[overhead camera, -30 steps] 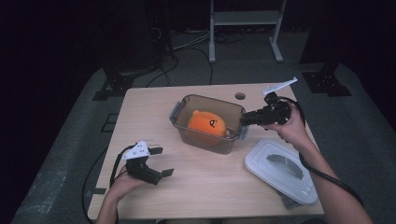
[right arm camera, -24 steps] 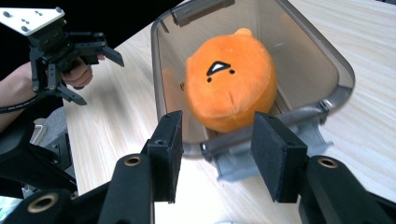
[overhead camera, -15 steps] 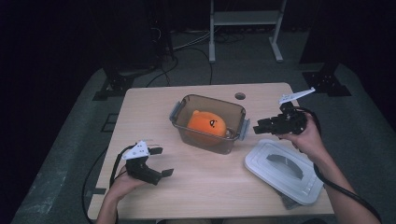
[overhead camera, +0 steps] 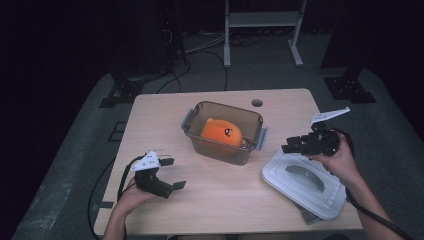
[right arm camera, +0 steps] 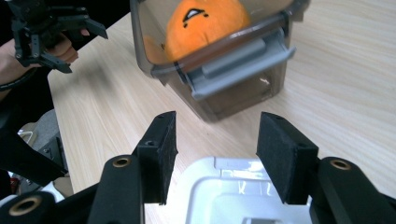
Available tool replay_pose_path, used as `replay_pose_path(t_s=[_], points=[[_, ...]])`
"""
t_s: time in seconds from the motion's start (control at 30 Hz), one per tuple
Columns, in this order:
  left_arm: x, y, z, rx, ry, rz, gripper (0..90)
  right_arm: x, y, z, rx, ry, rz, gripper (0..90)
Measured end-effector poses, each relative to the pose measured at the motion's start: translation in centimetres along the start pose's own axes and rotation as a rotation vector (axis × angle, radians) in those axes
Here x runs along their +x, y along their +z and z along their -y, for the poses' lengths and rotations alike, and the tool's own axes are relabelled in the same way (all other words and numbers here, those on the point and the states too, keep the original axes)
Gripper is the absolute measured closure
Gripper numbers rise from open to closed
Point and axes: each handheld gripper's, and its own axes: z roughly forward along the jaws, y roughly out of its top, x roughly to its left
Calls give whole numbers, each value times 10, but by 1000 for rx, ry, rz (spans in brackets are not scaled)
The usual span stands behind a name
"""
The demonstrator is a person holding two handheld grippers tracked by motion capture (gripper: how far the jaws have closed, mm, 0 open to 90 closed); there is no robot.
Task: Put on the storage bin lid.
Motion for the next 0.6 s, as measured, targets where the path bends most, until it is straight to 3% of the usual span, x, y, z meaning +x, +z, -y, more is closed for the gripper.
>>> replay_pose_path(t_s=[0.6], points=[[0,0,0,2,0,-3,26,-8,-7,46,3,18,35,428]])
